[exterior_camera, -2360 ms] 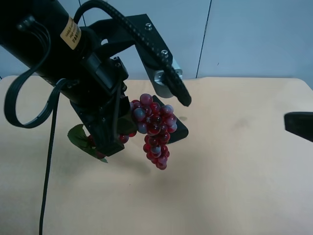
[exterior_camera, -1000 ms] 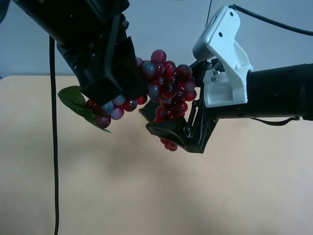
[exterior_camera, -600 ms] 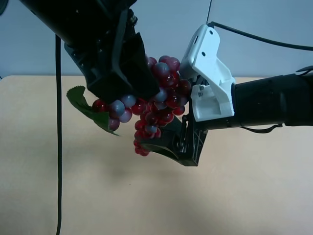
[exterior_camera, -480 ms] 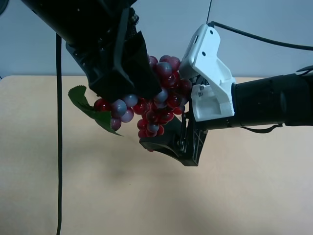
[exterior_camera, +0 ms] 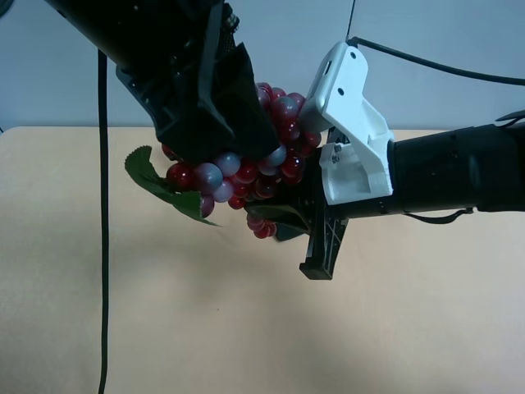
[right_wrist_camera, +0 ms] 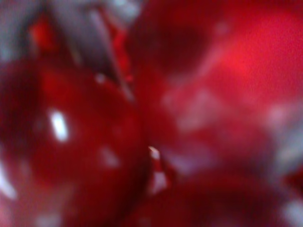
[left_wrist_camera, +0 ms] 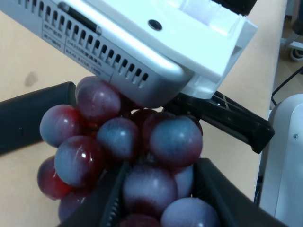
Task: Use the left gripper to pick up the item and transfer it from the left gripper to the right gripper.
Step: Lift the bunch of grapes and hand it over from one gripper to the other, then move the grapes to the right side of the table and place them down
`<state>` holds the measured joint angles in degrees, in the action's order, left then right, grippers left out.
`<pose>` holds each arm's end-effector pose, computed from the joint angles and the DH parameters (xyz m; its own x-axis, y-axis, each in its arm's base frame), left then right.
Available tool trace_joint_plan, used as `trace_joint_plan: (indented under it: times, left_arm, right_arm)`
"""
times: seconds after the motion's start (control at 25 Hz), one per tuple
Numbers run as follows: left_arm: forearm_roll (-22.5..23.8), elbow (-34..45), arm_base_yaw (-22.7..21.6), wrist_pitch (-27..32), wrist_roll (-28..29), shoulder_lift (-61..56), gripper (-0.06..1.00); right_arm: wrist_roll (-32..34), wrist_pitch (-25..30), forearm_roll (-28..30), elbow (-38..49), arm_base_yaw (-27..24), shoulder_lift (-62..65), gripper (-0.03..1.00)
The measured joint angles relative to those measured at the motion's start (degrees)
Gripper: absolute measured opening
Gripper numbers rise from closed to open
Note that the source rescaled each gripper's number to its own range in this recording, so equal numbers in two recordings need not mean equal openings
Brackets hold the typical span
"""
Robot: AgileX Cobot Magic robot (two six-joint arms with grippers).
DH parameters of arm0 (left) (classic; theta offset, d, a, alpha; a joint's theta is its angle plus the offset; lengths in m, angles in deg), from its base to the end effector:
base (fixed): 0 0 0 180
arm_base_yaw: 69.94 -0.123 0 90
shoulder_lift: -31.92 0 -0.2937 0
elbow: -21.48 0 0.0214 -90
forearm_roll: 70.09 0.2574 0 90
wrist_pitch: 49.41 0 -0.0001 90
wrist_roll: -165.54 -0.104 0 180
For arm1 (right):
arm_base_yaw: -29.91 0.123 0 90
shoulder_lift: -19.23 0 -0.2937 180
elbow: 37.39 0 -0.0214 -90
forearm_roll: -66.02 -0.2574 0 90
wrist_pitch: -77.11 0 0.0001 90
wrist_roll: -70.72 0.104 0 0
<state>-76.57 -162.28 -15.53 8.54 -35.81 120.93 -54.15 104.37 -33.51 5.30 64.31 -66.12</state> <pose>0.1734 -0.2594 0.3765 -0.1834 0.7820 -0.5957 0.9451 0.3070 0.1121 0.1960 0.1912 0.2233 -0.0776 -0.4959 -0.8649 -0.9293 0.3501 -0.1174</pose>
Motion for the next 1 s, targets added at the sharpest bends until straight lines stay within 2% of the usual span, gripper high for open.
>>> trace_joint_plan:
  times: [0.2,0.24,0.28,0.4,0.44,0.48,0.6,1.0]
  left_arm:
    - [0.39,0.0,0.0,-1.06,0.0,0.0,0.0]
    - [0.73,0.0,0.0,-1.06,-0.05,0.0,0.05]
    - [1.12,0.0,0.0,-1.2,-0.05,0.0,0.18]
    - [1.92,-0.07,0.0,-1.83,-0.05,0.0,0.76]
    - [2.24,-0.11,0.0,-2.17,-0.05,0.0,0.87]
    - [2.36,-0.13,0.0,-2.39,-0.05,0.0,0.92]
    - [2.36,-0.18,0.0,-2.54,-0.05,0.0,0.98]
    - [5.96,-0.18,0.0,0.69,0.0,-1.6,0.99]
  right_arm:
    - [0.0,0.06,-0.13,0.0,0.0,0.0,0.2]
    - [0.0,0.06,-0.13,0.0,0.0,0.0,0.18]
    - [0.0,0.06,-0.13,0.0,0.0,0.0,0.16]
    - [0.0,0.1,-0.13,0.0,0.0,0.0,0.12]
    - [0.0,0.1,-0.13,0.0,0.0,0.0,0.12]
    - [0.0,0.1,-0.13,0.0,0.0,-0.01,0.11]
    - [-0.3,0.33,-0.13,0.0,0.0,-0.01,0.1]
    - [-0.89,0.26,0.11,0.0,0.0,-0.27,0.03]
